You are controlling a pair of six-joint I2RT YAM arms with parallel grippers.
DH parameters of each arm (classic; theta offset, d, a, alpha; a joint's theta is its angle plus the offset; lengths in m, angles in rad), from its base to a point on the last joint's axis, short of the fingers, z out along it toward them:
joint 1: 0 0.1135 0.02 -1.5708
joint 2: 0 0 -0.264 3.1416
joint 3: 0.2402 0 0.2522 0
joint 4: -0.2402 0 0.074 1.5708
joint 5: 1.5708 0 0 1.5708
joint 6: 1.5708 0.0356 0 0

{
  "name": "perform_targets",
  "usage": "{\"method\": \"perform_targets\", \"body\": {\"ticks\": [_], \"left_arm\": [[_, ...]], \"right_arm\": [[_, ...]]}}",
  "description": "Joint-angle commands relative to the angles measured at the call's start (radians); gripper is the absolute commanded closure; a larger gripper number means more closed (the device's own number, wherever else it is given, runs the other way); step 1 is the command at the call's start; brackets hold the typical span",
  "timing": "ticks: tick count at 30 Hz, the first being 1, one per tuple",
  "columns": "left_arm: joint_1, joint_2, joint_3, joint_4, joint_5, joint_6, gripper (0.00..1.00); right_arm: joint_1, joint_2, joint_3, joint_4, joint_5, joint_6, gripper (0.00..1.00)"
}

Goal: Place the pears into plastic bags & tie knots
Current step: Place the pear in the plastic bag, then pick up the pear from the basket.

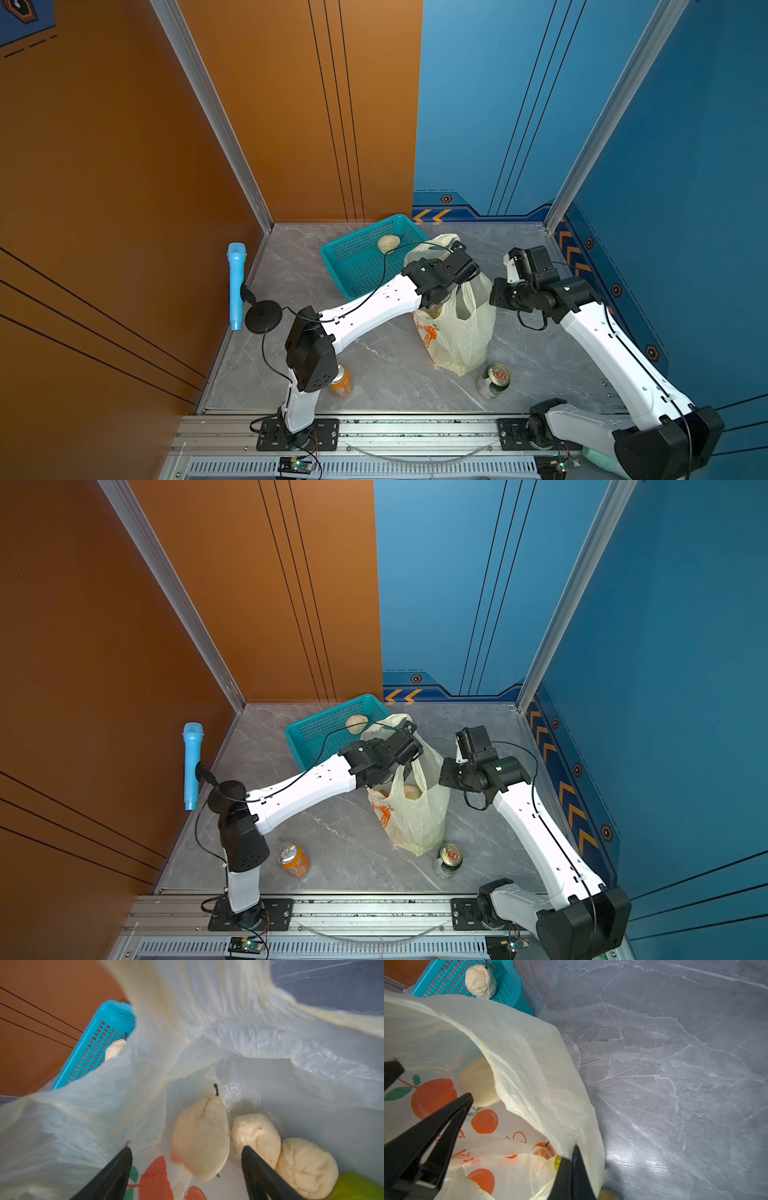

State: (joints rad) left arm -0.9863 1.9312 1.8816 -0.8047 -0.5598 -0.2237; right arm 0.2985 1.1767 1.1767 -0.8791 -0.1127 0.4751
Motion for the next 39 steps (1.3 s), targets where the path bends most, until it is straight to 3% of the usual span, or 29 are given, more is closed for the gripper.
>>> {"method": "perform_targets", "body": {"ticks": [1,11,15,21,28,33,39], "left_arm": [[-0.012,-0.052,0.045,-0.022,-0.002,0.007,0.15],[0.012,-0.265,-0.031,0.087,0.201,-0.027,0.18],[0.094,-0.346,-0.107,0.116,0.265,-0.084,0.17],[0.284,-0.352,-0.213,0.143,0.372,-0.138,0.17],[0.48,-0.149,-0.14,0.168,0.485,-0.037,0.18],[0.582,0.079,0.03,0.168,0.602,0.015,0.17],[0.629,0.352,0.277,0.168,0.619,0.07,0.15]], "right_arm": [[-0.014,-0.023,-0.017,0.002,-0.02,-0.012,1.0],[-0.054,-0.039,-0.055,0.008,-0.005,0.0,1.0],[-0.072,-0.047,-0.077,0.008,0.002,0.01,1.0],[-0.079,-0.047,-0.1,0.018,-0.005,0.02,1.0],[-0.078,-0.048,-0.088,0.013,-0.011,0.026,1.0],[-0.081,-0.043,-0.063,-0.006,0.003,0.02,1.0],[-0.085,-0.035,-0.053,-0.011,0.012,0.019,1.0]]}}
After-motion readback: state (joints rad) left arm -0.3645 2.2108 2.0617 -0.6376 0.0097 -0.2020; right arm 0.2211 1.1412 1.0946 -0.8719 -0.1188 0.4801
